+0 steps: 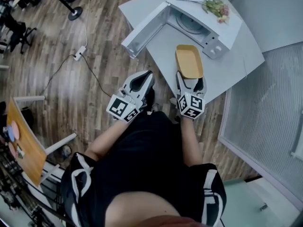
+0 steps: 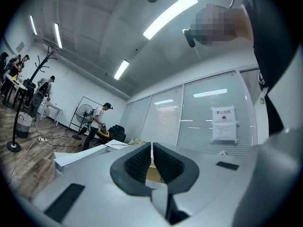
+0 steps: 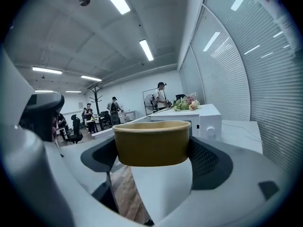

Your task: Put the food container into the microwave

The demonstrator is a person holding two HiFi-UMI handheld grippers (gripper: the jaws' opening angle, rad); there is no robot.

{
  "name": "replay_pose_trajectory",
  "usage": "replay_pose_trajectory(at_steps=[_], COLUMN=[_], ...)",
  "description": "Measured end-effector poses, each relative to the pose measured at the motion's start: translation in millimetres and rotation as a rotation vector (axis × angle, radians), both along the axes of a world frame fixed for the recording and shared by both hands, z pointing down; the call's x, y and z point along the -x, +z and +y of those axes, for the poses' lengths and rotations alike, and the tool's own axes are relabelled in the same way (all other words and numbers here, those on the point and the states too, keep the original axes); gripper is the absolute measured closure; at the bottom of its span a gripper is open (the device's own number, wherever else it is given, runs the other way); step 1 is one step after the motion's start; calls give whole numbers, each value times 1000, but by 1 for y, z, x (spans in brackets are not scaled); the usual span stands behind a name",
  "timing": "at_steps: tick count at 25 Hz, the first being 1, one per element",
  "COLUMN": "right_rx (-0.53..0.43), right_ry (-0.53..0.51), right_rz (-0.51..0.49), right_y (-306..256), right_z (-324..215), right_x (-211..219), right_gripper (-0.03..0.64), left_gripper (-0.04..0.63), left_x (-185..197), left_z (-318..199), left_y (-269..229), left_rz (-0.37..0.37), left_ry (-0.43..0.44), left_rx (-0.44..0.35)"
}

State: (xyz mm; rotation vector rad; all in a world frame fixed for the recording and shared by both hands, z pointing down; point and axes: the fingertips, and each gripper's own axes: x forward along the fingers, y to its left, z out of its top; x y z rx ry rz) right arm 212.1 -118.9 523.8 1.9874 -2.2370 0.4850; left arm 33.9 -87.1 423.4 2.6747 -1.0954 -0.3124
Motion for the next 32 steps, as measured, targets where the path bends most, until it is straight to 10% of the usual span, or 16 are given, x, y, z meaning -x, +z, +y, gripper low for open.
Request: replay_pose_trajectory(at_steps=[13,32], right_rx=[163,281], right_ry=[59,213], right_rz=[48,97], right_y=[108,219], right_z=[-218,-387], right_x=[-33,-96], right_gripper=[129,129], left_gripper=[563,563], left_x=[-45,-61], left_z=[-170,-259], left_y=[21,77], left_rz=[5,-18], left_ry=[72,108], left_rx=[44,136])
